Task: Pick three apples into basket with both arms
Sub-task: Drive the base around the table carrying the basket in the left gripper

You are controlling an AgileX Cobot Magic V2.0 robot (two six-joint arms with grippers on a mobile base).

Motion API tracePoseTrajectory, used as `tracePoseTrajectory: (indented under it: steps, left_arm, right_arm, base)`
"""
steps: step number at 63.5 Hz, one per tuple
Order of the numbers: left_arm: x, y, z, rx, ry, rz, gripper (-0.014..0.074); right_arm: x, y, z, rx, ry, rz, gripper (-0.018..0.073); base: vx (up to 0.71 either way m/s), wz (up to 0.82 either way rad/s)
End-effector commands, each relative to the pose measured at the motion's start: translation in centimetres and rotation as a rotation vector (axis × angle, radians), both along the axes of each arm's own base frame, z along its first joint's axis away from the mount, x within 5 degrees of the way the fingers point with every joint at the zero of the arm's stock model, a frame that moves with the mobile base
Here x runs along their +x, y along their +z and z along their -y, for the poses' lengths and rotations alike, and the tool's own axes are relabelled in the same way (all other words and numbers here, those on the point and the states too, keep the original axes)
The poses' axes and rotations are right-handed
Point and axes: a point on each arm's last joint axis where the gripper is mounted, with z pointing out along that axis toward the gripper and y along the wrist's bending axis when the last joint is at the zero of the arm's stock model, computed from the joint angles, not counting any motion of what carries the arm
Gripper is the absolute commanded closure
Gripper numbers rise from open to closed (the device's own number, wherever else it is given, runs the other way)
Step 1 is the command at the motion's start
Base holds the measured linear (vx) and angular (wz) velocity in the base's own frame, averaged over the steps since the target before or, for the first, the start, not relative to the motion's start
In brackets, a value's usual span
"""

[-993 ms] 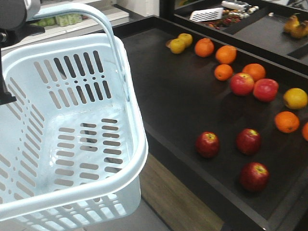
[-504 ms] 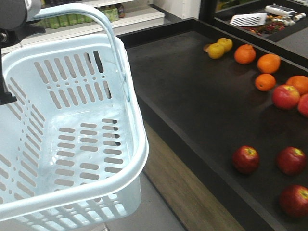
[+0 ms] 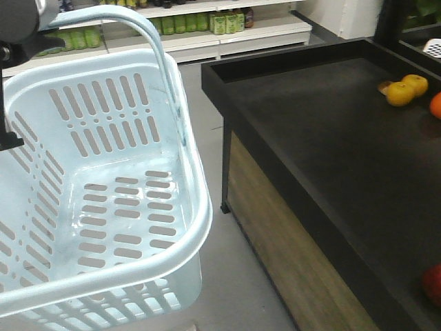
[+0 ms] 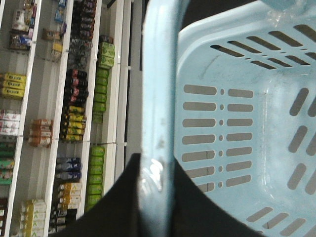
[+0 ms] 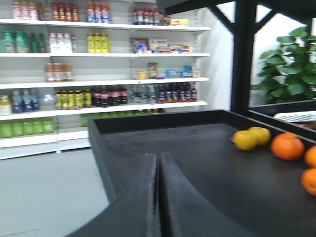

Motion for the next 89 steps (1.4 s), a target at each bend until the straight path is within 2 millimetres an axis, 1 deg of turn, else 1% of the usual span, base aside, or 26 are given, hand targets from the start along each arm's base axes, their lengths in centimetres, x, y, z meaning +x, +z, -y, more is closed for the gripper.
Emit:
tracePoseTrajectory:
  steps: [1,48,89]
  left_arm:
    - [-0.66,2.17,-0.64,-0.068,-0.016,0.115,0.0603]
    - [-0.66,2.17,-0.64,-0.068,-0.016,0.115,0.0603]
    - [-0.66,2.17,-0.64,-0.068,-0.016,0.115,0.0603]
  right_arm:
    - [-0.14,0.31,0.0,-0.002,0.0,0.079,0.0568]
    - [-0.14,0.31,0.0,-0.002,0.0,0.079,0.0568]
    - [-0.14,0.31,0.0,-0.002,0.0,0.079,0.0568]
  base:
    - [0.12,0.46]
    - [0.12,0.38]
    - [0.08,0.13]
